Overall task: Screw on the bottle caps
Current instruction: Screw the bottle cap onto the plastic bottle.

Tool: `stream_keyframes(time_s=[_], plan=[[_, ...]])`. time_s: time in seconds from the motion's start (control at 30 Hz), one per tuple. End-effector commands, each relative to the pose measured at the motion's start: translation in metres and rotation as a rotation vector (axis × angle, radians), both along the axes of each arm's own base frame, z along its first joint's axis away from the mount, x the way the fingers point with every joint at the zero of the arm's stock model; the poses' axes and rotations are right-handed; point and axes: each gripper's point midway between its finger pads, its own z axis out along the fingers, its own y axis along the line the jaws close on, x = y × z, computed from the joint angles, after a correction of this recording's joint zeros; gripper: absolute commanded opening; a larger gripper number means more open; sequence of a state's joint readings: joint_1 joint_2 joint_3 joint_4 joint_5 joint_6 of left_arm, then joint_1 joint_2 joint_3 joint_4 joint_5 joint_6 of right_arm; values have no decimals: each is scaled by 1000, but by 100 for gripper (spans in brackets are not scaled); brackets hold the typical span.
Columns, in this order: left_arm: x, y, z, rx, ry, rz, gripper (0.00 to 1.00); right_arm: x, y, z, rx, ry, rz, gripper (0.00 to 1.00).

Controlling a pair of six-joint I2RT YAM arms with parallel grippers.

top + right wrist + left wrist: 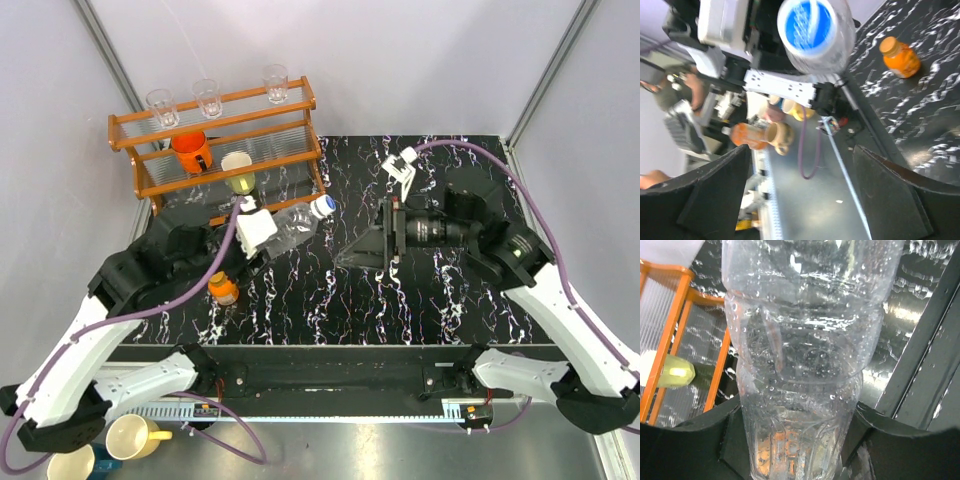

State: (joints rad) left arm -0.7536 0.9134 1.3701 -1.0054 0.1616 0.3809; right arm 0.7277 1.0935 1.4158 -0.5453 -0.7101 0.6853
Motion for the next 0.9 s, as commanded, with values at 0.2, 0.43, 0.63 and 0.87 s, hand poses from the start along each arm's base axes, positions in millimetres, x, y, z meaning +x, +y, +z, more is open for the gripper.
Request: stream_keyframes(time_s=[0.2, 0.43, 0.63, 0.87], plan=[[-53, -42, 115, -571, -64, -242, 0, 8, -31, 53, 83, -851, -62, 100], [-77, -56, 120, -734, 76, -362, 0, 10, -7, 116, 191, -1097, 62, 100], [-93, -64, 120, -812, 179, -470, 0, -19, 6, 153, 362, -1219, 302, 100], [-116, -64, 111, -836, 238, -620, 0, -31, 9, 158, 445, -1173, 483, 100]])
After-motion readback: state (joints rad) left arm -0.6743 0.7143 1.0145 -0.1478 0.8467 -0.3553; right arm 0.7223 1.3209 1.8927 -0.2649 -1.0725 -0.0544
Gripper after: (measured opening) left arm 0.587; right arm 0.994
